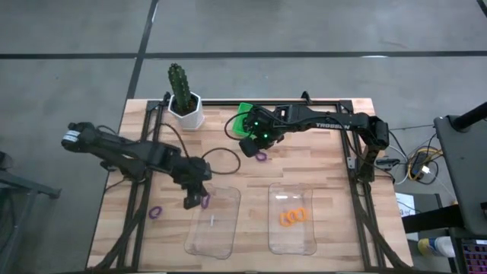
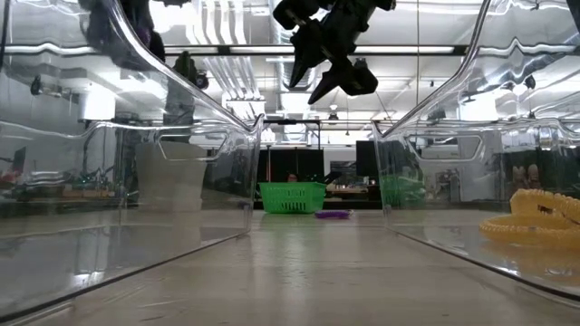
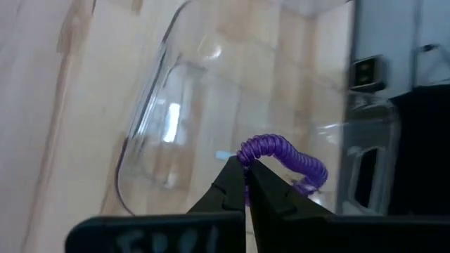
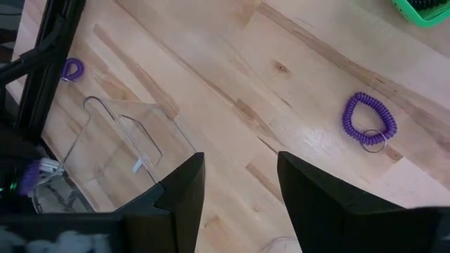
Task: Sort spring keychains
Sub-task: Put the middle violet spring keychain into the left transparent bin, then put the top violet spring keychain into the left transparent bin
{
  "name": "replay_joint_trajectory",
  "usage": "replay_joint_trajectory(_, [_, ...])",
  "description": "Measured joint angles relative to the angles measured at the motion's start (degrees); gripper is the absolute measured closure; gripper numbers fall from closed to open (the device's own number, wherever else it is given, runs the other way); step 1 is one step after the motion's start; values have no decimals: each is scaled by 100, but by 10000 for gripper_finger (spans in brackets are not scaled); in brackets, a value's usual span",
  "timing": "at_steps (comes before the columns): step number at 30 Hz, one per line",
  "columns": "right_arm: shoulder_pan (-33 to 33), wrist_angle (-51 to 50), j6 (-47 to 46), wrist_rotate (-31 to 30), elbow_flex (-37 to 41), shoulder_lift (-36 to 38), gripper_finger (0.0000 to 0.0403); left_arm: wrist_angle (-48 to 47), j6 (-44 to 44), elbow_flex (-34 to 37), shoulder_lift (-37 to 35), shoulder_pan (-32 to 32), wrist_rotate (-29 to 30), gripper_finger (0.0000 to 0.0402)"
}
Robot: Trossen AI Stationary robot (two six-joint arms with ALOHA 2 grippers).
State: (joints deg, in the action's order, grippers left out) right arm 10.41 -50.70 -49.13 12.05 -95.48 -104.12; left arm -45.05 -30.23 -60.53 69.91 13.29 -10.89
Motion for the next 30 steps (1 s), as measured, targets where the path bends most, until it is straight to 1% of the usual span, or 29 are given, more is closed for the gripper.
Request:
replay_joint_trajectory(3, [-2, 0, 37, 2, 0, 0, 229, 47, -194, 53, 324, 131, 94, 401])
replay_joint_trajectory(10, [-2, -2, 412, 2, 0, 0, 230, 167, -255, 80, 1193, 430, 106, 401])
replay_joint_trajectory(16, [-9, -37, 525, 9, 0, 0, 229, 268, -301, 89, 1851, 464, 64, 396])
replay_joint_trajectory(21, [-15, -182, 589, 20, 0, 0, 229, 549, -543, 89, 2154, 432, -61, 362])
replay_joint_trajectory(25, [-29, -281, 631, 17, 0, 0, 229, 800, -696, 77, 2186, 412, -93, 318])
replay_joint_trajectory(30, [-33, -304, 688, 17, 0, 0, 229, 754, -691, -35, 2083, 395, -130, 266])
